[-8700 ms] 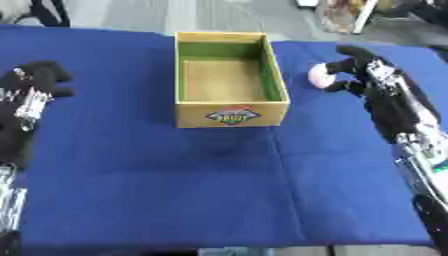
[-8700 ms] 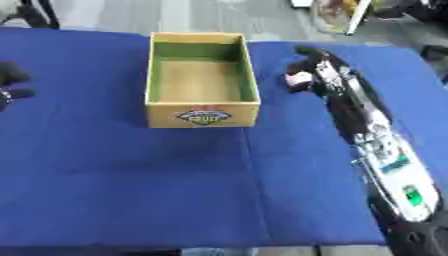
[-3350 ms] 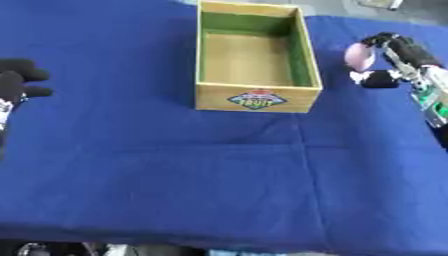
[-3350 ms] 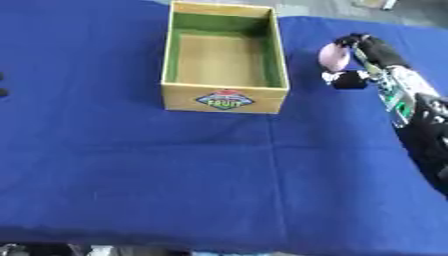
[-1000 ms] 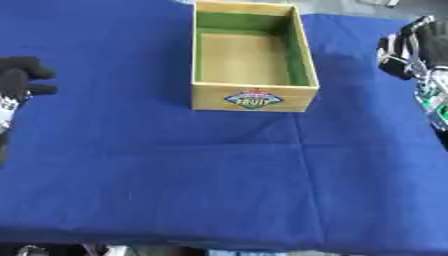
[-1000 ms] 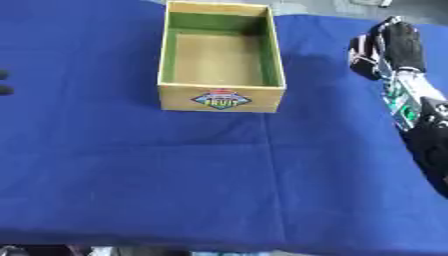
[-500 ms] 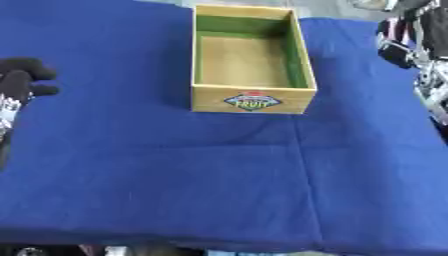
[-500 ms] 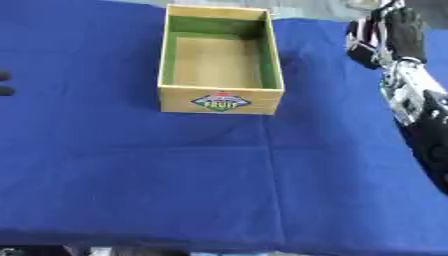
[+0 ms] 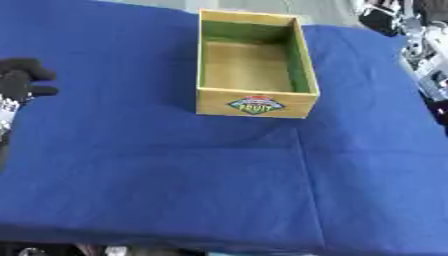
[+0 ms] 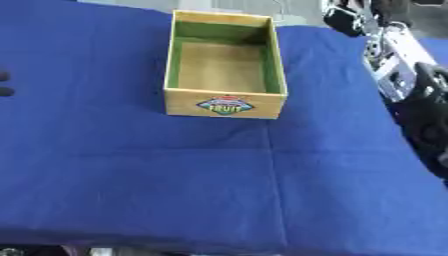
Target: Pick up objects on the table and place them in the box.
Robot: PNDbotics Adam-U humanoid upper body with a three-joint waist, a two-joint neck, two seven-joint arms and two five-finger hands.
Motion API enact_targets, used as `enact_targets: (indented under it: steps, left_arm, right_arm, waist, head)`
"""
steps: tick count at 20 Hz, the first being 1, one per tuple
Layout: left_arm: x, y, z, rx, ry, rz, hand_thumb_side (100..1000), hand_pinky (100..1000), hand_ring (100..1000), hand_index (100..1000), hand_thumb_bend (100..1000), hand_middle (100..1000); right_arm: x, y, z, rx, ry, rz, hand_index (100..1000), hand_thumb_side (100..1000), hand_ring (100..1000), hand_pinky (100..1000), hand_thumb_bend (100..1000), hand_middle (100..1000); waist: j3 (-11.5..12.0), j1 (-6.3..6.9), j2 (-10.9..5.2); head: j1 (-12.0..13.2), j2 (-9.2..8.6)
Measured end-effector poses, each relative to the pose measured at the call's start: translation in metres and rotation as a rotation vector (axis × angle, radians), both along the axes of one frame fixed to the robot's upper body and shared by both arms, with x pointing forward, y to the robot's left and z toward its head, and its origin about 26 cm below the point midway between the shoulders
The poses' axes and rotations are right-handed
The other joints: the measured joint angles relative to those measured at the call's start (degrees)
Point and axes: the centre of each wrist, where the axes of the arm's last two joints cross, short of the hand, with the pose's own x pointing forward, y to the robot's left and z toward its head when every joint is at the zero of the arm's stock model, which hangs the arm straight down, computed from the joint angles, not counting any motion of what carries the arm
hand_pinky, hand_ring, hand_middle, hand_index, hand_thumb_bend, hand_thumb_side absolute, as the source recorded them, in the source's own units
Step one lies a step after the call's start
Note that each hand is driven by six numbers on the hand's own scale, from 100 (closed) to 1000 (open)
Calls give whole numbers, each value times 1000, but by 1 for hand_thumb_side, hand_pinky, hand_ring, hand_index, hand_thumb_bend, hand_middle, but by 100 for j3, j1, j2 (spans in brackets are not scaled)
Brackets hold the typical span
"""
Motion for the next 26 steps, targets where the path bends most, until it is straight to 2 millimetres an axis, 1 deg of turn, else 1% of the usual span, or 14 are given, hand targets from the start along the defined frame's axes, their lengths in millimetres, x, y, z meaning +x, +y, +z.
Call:
enact_targets:
  steps: [2, 3, 4, 7, 10, 16, 18, 19, 20, 21, 22, 23, 25, 26]
  left_arm:
    - [0, 0, 0, 0, 1, -1, 566, 721, 753, 737, 322, 614]
    - [0, 0, 0, 1, 1, -2, 567, 720, 753, 737, 322, 614]
    - [0, 0, 0, 1, 2, -3, 565, 720, 753, 737, 323, 614]
    - [0, -1, 0, 1, 3, -7, 565, 720, 752, 737, 323, 614]
    - [0, -2, 1, 0, 1, -9, 566, 720, 752, 737, 323, 613]
    - [1, -3, 1, -4, 0, -14, 568, 720, 751, 736, 324, 612]
    - [1, -4, 1, -6, 1, -15, 568, 719, 751, 736, 325, 612]
    - [1, -4, 1, -6, 1, -15, 569, 720, 751, 736, 324, 612]
    - [1, -4, 1, -6, 1, -15, 569, 720, 751, 736, 325, 612]
    - [1, -4, 1, -6, 1, -15, 568, 719, 751, 736, 326, 612]
    - [1, -4, 1, -6, 1, -15, 568, 720, 751, 736, 326, 612]
    - [1, -4, 1, -6, 1, -15, 569, 720, 751, 736, 327, 612]
    - [1, -3, 1, -6, 2, -14, 570, 720, 751, 736, 327, 613]
    - [0, -3, 1, -6, 3, -14, 570, 720, 751, 736, 327, 613]
  right_arm:
    - [2, 12, 5, -13, 0, 45, 183, 174, 447, 214, 100, 161]
    - [3, 18, 7, -19, 4, 66, 186, 155, 453, 223, 100, 166]
    - [5, 24, 8, -26, 11, 87, 189, 188, 457, 230, 100, 170]
    - [10, 40, 5, -59, 46, 149, 198, 198, 469, 252, 100, 184]
    - [16, 53, -6, -106, 106, 193, 206, 198, 478, 268, 100, 193]
    - [26, 73, -35, -205, 232, 283, 274, 216, 524, 375, 100, 250]
    - [28, 76, -45, -250, 290, 320, 333, 245, 558, 437, 100, 305]
    - [28, 77, -50, -275, 328, 336, 478, 343, 625, 517, 100, 439]
    - [29, 76, -56, -304, 375, 350, 496, 356, 633, 524, 100, 452]
    - [29, 75, -61, -332, 426, 364, 642, 441, 694, 574, 100, 551]
    - [28, 73, -64, -359, 476, 378, 672, 449, 707, 584, 100, 576]
    - [28, 72, -67, -382, 520, 393, 718, 446, 733, 601, 100, 622]
    - [27, 69, -69, -404, 585, 415, 756, 436, 753, 615, 100, 672]
    - [26, 68, -68, -404, 604, 424, 763, 432, 757, 617, 100, 680]
  waist:
    - [46, -4, -13]
    - [74, -5, -19]
    - [101, -9, -22]
    - [158, -21, -22]
    - [180, -16, -19]
    - [201, 5, 17]
    - [190, 7, 18]
    - [174, 7, 18]
    - [153, 8, 18]
    - [133, 11, 18]
    - [111, 14, 17]
    - [84, 16, 16]
    - [37, 16, 10]
    - [14, 16, 5]
  head:
    - [-25, -19]
    - [-37, -21]
    - [-53, -23]
    - [-99, -62]
    - [-142, -68]
    - [-200, -69]
    - [-205, -69]
    - [-206, -69]
    - [-204, -69]
    - [-202, -69]
    - [-196, -69]
    - [-185, -69]
    - [-166, -69]
    - [-153, -69]
